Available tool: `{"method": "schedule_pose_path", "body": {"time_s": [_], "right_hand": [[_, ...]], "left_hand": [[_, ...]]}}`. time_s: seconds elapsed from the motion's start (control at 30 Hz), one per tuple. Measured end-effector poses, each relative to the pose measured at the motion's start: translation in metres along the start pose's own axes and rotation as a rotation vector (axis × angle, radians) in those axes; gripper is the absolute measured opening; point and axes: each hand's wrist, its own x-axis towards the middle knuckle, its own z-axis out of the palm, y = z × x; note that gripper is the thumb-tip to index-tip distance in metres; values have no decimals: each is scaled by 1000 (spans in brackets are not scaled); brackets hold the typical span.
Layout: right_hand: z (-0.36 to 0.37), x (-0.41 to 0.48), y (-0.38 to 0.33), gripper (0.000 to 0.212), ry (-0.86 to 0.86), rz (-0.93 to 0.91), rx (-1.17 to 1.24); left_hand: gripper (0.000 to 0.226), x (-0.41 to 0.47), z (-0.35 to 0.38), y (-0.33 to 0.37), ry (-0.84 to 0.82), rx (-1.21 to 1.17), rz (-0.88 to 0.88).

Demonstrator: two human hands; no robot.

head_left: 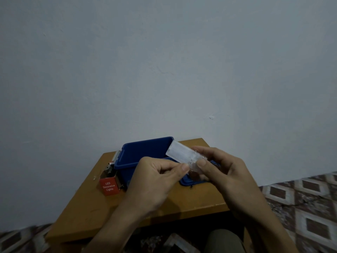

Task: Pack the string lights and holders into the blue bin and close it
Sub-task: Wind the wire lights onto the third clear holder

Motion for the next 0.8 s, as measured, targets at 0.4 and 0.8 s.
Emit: {"method": "schedule_pose_path", "body": {"time_s": [0.4, 0.8], "right_hand": [[8, 0, 3, 31, 106, -38, 8], [11, 0, 6, 26, 206, -100, -4]], "left_hand": [[18, -2, 3, 5, -22, 54, 2], [20, -6, 5, 11, -21, 100, -24]]}}
